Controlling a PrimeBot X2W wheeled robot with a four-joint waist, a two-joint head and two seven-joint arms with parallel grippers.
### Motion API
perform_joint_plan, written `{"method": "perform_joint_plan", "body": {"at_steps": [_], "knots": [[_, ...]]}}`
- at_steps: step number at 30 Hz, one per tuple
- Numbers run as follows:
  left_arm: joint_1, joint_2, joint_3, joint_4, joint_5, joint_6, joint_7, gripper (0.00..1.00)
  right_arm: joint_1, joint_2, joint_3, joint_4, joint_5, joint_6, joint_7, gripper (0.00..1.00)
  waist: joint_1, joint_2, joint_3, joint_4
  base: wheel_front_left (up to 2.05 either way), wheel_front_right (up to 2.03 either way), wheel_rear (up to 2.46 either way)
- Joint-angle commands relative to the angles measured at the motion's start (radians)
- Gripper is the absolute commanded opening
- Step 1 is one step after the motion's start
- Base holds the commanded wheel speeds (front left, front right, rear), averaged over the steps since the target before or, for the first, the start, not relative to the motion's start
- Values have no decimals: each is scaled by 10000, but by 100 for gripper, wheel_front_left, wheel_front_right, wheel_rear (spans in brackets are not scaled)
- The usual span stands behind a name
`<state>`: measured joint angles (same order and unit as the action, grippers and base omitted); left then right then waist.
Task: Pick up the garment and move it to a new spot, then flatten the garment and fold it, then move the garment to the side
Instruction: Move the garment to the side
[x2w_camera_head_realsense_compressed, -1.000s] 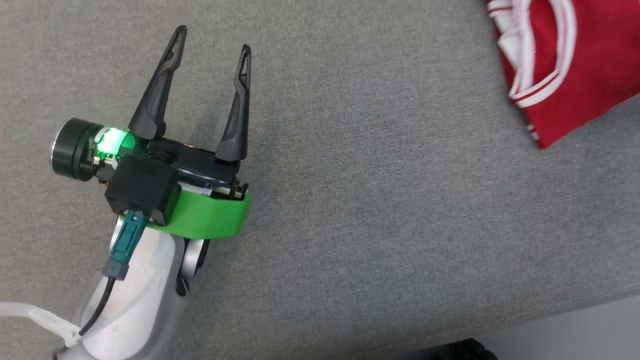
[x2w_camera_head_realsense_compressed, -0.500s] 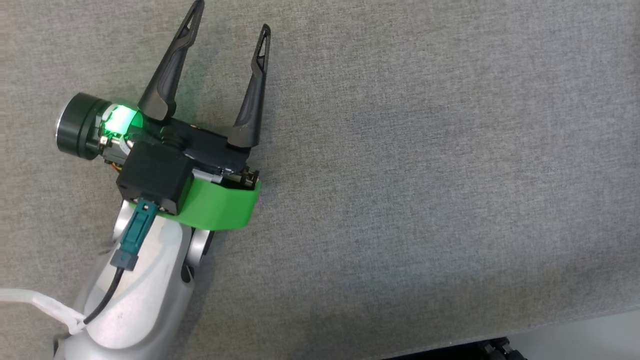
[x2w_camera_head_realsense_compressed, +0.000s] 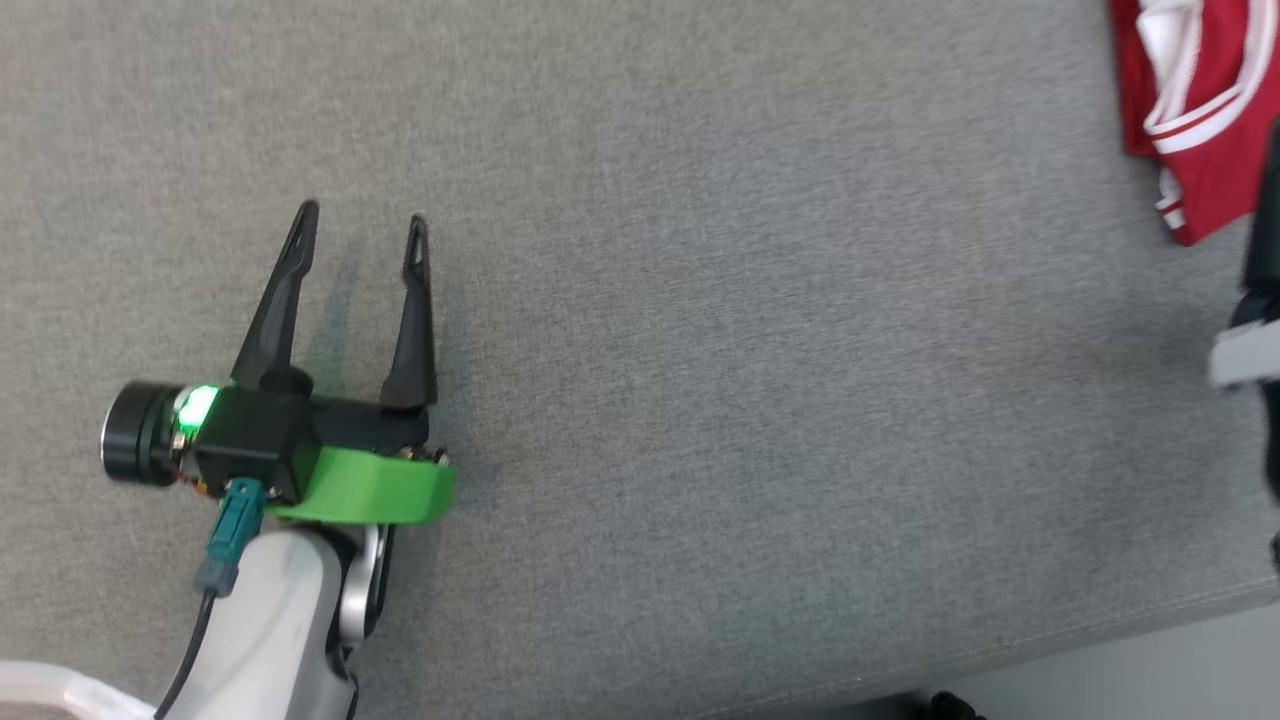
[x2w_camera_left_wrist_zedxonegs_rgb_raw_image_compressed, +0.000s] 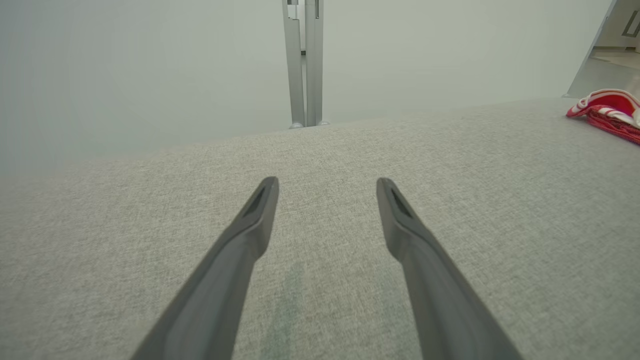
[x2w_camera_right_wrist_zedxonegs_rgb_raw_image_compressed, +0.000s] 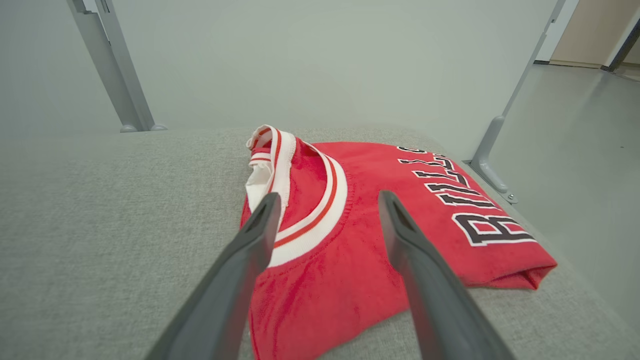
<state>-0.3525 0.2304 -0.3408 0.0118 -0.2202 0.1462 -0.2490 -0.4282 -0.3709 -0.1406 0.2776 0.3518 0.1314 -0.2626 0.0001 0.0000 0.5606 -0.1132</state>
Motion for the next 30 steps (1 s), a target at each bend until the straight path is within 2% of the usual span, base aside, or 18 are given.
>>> {"method": "perform_joint_plan", "body": {"at_steps": [1,8,17,30], "knots": [[352,50,118,108,-115,103,-73,100,398,179,171,-258,-117,-14,-25,100,-1,0,-1356,-558,0,0,0],[1471,-19,502,519,-577,440,-96,100,2056,961,1063,-1543,-298,-14,-24,100,-1,0,-2604,-301,0,0,0],[2552,-7,793,899,-863,621,-158,100,3724,1684,1403,-2576,-482,-14,63,100,-1,0,-3864,468,0,0,0],[3900,161,804,1029,-1114,647,-163,100,5369,2035,1583,-3654,-774,-14,868,100,-1,0,-5160,906,0,0,0]]}}
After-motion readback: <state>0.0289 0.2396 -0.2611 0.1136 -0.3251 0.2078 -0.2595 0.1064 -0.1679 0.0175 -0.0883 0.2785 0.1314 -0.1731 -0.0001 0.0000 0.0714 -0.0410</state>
